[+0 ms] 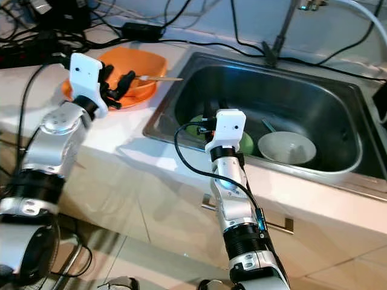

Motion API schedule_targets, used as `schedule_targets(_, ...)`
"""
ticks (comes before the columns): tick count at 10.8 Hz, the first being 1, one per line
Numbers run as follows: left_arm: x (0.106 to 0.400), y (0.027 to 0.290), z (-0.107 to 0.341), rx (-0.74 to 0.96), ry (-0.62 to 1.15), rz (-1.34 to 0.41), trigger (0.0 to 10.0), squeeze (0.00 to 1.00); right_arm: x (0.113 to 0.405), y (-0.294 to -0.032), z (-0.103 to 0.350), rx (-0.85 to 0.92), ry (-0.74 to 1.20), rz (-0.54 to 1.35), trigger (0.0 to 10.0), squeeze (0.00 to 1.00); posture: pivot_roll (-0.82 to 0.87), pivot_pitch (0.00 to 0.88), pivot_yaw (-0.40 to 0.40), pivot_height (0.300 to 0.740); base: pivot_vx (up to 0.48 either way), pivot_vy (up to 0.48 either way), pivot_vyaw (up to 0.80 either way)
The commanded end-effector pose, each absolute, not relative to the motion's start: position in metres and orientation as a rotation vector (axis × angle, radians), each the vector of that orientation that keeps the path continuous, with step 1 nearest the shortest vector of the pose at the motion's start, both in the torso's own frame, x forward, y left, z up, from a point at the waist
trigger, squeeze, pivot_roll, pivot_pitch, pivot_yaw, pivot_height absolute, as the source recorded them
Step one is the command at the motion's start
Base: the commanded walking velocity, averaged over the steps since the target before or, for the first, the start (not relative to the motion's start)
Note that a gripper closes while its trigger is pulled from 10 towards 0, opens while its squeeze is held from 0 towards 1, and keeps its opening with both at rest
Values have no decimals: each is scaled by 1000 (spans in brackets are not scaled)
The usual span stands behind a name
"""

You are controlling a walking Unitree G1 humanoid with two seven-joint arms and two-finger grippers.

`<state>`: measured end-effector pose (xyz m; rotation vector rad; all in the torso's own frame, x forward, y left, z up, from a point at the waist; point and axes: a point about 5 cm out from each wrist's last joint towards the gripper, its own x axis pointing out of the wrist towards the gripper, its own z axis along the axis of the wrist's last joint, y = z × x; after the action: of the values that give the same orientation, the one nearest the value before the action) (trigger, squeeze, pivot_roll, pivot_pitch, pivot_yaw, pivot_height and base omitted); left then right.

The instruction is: Kitchen organization

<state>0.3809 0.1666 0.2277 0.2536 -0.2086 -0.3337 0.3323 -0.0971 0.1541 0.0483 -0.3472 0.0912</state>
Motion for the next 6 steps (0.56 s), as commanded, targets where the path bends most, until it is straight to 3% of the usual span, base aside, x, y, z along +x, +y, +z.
schedule_targets(1, 377, 166, 230, 303, -230, -366, 10000, 1000, 333, -99, 155, 46, -354, 79, 10000, 0, 106, 44, -14, 740, 0, 0, 0)
schedule_targets(5, 369, 164, 222, 412, -195, -502, 10000, 1000, 334, -96, 155, 50, -351, 90, 10000, 0, 115, 45, -17, 740, 0, 0, 0)
schedule_targets(6, 369, 160, 218, 508, -166, -543, 10000, 0, 334, -96, 155, 50, -348, 90, 10000, 0, 116, 50, -18, 740, 0, 0, 0)
